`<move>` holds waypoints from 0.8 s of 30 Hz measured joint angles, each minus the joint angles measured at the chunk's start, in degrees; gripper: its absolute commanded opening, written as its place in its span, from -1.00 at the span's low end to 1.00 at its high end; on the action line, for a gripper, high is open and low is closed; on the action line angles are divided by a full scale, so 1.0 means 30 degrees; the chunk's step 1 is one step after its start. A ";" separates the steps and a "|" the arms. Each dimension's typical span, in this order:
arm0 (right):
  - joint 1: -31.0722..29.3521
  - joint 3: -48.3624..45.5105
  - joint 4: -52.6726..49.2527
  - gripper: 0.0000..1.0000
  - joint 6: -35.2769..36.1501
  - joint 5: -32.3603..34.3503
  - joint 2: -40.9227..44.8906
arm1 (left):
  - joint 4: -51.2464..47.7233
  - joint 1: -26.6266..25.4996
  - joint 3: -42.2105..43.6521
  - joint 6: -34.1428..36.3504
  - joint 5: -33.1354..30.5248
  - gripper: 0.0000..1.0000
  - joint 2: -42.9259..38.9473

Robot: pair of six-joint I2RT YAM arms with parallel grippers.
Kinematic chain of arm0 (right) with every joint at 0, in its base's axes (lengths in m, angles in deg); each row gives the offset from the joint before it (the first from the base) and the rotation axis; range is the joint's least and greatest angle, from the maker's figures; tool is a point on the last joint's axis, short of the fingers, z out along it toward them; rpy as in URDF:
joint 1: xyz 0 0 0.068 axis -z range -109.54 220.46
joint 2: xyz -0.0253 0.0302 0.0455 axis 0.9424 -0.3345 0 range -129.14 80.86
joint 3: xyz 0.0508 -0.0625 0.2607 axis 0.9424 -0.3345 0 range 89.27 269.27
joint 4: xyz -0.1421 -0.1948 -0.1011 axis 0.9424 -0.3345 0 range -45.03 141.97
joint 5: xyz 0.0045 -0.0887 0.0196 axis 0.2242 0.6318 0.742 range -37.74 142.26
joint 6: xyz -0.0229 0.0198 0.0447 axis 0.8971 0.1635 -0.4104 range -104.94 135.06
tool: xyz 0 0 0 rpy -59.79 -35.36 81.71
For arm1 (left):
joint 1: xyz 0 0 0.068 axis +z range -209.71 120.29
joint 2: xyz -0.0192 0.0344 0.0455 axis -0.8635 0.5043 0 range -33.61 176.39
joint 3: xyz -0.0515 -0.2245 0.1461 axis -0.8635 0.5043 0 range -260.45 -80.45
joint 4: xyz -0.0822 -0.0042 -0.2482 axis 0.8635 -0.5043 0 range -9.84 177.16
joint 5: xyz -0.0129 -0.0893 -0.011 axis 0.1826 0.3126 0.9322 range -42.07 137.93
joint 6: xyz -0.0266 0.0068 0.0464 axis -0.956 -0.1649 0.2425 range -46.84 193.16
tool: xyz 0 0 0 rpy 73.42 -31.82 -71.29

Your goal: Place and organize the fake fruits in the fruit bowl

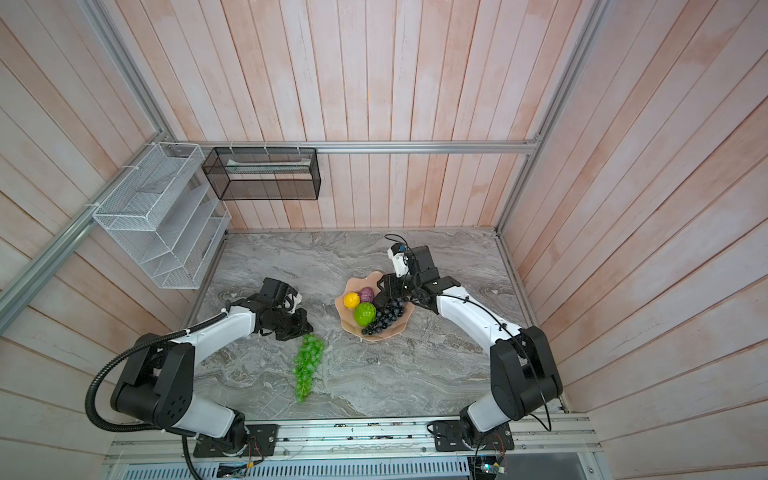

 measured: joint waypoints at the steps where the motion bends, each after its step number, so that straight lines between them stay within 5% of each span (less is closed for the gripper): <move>1: -0.0036 0.0000 0.0000 0.08 -0.0007 0.0000 0.0000 | -0.0007 0.0000 0.0066 -0.0022 0.0000 -0.94 -0.0372; 10: -0.0175 -0.0007 0.0007 0.08 -0.0029 0.0007 0.0000 | 0.0007 0.0000 0.0284 0.0044 0.0423 -0.90 -0.3235; 24: -0.0364 -0.0007 0.0058 0.08 -0.0087 0.0087 0.0000 | 0.0211 -0.0029 0.0379 0.0095 0.1370 -0.88 -0.3796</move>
